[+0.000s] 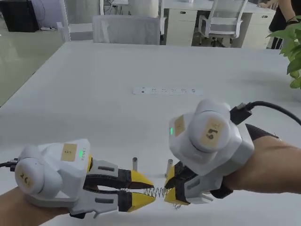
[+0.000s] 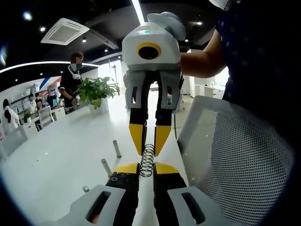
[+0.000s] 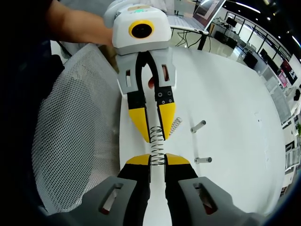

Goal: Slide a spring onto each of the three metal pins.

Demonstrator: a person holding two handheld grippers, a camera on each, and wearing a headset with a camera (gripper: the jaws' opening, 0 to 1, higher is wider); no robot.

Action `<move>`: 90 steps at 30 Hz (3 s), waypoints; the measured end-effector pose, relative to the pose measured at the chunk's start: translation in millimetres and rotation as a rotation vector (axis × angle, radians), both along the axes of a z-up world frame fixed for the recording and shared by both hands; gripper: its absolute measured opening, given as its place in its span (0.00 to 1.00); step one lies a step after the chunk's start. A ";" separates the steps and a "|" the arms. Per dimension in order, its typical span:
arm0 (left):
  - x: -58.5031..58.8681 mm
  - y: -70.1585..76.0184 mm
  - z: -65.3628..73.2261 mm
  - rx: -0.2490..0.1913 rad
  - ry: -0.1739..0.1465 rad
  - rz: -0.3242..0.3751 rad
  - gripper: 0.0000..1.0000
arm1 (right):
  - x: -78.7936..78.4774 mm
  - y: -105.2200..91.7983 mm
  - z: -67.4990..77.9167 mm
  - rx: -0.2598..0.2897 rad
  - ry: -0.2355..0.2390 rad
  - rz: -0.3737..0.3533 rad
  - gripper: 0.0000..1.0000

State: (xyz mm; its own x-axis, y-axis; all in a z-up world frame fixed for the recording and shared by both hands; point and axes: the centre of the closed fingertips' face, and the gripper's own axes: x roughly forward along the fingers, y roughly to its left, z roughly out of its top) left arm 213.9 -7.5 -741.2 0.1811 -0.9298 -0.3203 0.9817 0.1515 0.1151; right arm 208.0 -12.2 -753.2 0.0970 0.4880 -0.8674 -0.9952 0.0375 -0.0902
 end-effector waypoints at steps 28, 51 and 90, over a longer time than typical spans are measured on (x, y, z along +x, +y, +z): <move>-5.1 -4.9 9.4 -0.024 0.003 -0.027 0.02 | -0.6 -3.6 -9.3 0.039 0.044 0.006 0.09; -0.9 -5.0 11.8 -0.036 0.009 -0.011 0.03 | 2.0 -2.6 13.2 0.057 0.044 -0.023 0.08; -0.5 -16.2 8.4 -0.033 -0.001 -0.038 0.03 | -1.7 9.8 35.7 -0.085 0.064 0.031 0.07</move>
State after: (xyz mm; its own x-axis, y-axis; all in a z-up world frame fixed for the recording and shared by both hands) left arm 213.4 -23.7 -732.7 0.1454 -0.9462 -0.2891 0.9868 0.1176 0.1113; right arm 206.3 -2.4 -717.5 0.0264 0.4139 -0.9100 -0.9996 0.0019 -0.0281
